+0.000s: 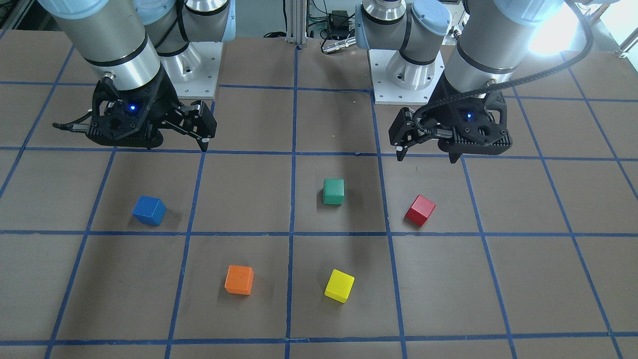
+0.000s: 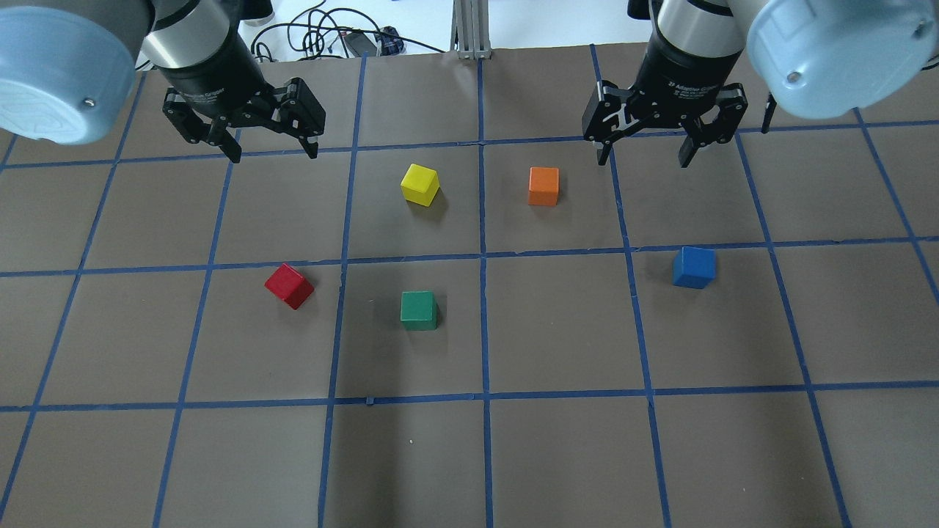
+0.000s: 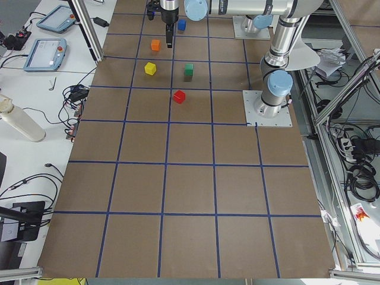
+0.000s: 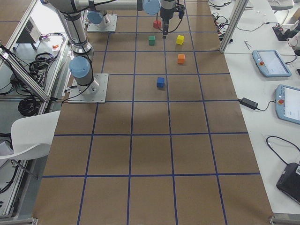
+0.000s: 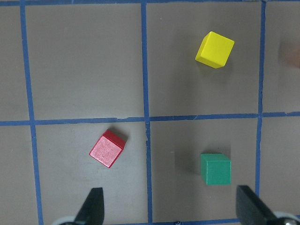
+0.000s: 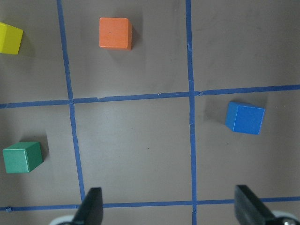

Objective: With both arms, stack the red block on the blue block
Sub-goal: 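Move the left gripper down toward the red cube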

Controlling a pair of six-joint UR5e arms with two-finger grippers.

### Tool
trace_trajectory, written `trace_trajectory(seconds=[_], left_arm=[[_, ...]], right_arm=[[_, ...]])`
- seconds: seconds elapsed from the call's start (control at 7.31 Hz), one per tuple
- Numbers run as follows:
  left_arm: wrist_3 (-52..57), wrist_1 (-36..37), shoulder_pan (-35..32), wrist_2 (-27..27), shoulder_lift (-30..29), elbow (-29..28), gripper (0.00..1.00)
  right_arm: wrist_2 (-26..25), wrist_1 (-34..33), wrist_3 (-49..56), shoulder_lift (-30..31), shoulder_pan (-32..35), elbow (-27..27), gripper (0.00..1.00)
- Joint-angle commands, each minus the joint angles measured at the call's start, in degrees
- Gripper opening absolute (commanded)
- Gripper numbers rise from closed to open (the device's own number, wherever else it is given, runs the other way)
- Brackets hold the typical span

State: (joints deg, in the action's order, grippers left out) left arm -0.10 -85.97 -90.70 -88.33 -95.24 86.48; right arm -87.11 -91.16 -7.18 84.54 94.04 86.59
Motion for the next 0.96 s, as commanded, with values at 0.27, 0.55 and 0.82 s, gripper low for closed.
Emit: trace_trajectory(seconds=[0.27,0.55,0.82], left_arm=[[0.97,-0.16,-0.01,0.0,0.49,0.53,1.0],[5.16,0.62,1.13,0.0,0.06,3.49,1.0],[10.53,10.06,4.29,0.0,-1.25,10.69,1.0]], right_arm=[[0.01,0.01,-0.03,0.1,0.0,0.07,1.0],[-0.08,-0.16,-0.11,-0.16,0.0,0.24,1.0],[-0.6,-0.16,-0.03,-0.08,0.0,0.24,1.0]])
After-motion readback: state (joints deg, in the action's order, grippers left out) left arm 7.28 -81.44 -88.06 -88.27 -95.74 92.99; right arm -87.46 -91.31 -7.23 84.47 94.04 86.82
